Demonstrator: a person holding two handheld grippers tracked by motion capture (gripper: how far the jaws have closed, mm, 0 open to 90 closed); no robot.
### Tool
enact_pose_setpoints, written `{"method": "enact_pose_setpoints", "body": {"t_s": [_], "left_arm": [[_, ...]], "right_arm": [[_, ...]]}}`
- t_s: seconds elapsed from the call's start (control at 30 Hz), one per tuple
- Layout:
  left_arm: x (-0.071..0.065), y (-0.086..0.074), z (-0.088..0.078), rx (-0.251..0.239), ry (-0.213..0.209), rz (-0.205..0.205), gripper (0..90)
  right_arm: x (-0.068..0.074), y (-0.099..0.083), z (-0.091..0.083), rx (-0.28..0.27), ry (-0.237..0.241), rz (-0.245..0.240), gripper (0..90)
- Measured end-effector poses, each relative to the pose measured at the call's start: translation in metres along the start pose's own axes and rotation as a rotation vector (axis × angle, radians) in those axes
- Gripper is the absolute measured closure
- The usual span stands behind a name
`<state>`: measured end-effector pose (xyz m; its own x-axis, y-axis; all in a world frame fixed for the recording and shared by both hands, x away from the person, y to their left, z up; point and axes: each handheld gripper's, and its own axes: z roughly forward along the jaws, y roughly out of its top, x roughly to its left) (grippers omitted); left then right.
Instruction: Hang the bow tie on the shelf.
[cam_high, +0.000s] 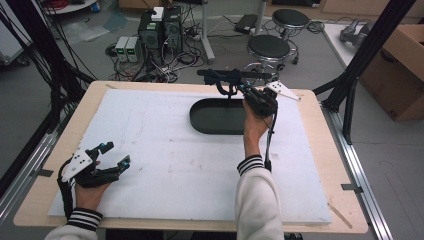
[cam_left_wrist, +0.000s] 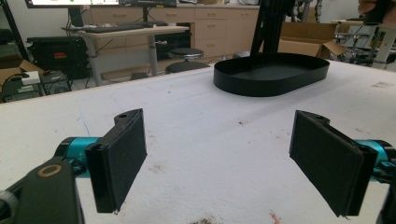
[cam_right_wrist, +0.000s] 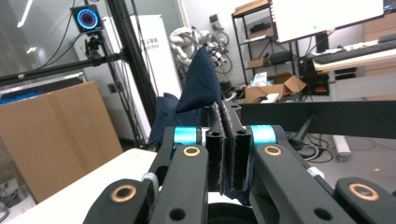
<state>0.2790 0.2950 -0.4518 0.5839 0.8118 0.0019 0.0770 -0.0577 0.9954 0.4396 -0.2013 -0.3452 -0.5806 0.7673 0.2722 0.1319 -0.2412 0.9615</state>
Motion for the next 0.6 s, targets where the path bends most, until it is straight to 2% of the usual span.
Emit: {"method": "enact_pose_setpoints", "body": {"t_s": [0.2,0.3,0.43,0.6], "left_arm": [[-0.0001,0.0000,0.0000,0.001,-0.001,0.000,19.0],[0.0000,0.0001,-0.0001,0.001,-0.001,0.001,19.0],[0.0001,0.0000,0.0001,-0.001,0.000,-0.004,19.0],[0.0001,0.0000,0.0001,0.000,0.000,-0.004,19.0]], "right_arm": [[-0.0003,0.0015,-0.0016,-0.015,-0.010,0.000,88.4],[-0.0028,0.0006,-0.0012,-0.033,-0.018,0.022,88.4],[-0.0055,-0.0024,0.0011,-0.028,-0.028,0.038,88.3],[-0.0044,-0.0069,0.0064,0.006,-0.051,0.020,88.3]]}}
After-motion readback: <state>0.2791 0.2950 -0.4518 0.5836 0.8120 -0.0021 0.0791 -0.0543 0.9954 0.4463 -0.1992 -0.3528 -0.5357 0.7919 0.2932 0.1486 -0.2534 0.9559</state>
